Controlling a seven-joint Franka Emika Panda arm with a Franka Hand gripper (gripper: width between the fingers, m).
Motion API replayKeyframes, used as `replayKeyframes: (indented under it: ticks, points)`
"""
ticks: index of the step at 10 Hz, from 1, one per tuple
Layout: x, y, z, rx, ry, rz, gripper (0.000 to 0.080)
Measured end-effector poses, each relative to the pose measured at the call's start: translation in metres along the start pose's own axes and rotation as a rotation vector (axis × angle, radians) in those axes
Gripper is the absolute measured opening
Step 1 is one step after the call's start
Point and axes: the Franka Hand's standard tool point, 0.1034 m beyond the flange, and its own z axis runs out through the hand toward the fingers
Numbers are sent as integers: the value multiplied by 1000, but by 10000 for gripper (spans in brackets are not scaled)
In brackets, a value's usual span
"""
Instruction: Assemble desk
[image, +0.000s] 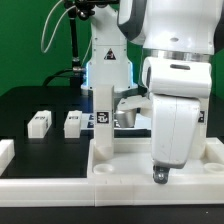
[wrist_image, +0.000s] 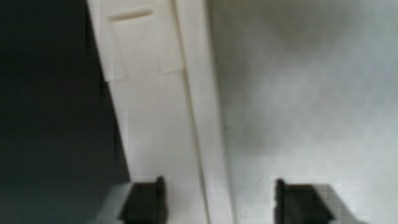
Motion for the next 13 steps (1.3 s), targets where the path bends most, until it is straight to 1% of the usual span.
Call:
replayKeyframes:
  ticks: [1,2,3,4,5,9,10,11,12,13]
  points:
    - [0,0,0,0,0,1,377]
    - [-1,0,0,1,0,1,558]
    - [-1,0,1,1,0,2,620]
    - [-1,0,1,1,0,2,620]
    - [-1,0,1,1,-1,2,643]
    - [-2,0,1,1,-1,3,649]
    - [-4,1,-1,1,-2,5,649]
    - [-16,5,-17,21,-16,15,649]
    - [-34,8,-37,20,-23,24,649]
    - [-49,8,-45,27,-28,34,649]
